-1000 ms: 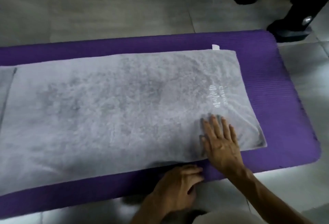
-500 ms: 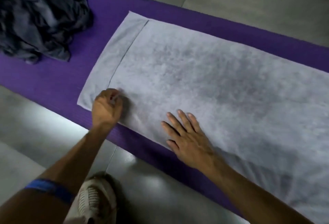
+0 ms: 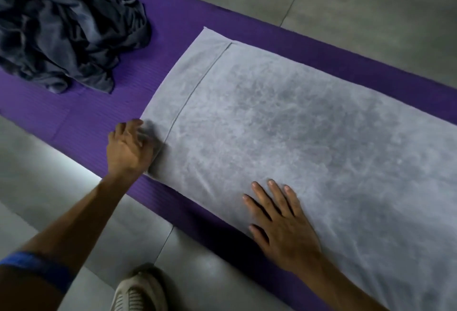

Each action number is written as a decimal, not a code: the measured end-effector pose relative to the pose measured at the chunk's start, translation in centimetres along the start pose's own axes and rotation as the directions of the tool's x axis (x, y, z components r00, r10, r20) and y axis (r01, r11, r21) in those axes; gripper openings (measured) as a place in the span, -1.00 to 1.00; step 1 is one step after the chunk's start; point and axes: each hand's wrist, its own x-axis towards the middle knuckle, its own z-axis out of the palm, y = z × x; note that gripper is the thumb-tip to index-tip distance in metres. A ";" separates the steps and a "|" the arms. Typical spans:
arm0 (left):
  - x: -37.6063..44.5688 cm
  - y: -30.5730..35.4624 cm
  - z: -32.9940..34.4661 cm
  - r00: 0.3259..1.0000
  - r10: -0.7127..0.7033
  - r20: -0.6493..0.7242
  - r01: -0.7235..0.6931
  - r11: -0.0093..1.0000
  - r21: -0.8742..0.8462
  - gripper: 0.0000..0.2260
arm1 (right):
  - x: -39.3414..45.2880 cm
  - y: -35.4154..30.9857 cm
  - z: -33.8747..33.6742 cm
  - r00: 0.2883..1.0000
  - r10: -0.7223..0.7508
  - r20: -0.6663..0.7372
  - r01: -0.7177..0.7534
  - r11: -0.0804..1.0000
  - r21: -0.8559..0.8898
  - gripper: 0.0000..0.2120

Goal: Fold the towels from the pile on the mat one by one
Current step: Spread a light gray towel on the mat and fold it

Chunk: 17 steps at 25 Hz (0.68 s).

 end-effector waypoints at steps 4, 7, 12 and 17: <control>3.1 0.9 -0.9 0.958 -0.212 0.193 0.222 0.975 -0.029 -0.61 | -0.1 0.1 0.5 1.000 -0.001 0.015 0.001 1.000 -0.003 -0.42; 3.0 3.1 -2.4 0.958 -0.196 0.211 0.202 0.979 -0.007 -0.76 | 0.1 0.0 0.2 1.000 -0.011 0.024 0.011 1.000 0.011 -0.42; -4.3 11.1 -2.0 0.957 0.291 0.011 -0.287 0.935 0.208 -0.86 | 1.0 0.2 -1.5 0.972 0.185 -0.145 -0.098 0.879 0.466 -0.57; -16.3 18.6 3.9 0.739 0.656 0.153 -0.673 0.719 0.174 -0.51 | 6.4 8.1 -8.4 0.703 0.661 0.262 -0.221 -0.148 0.964 -0.61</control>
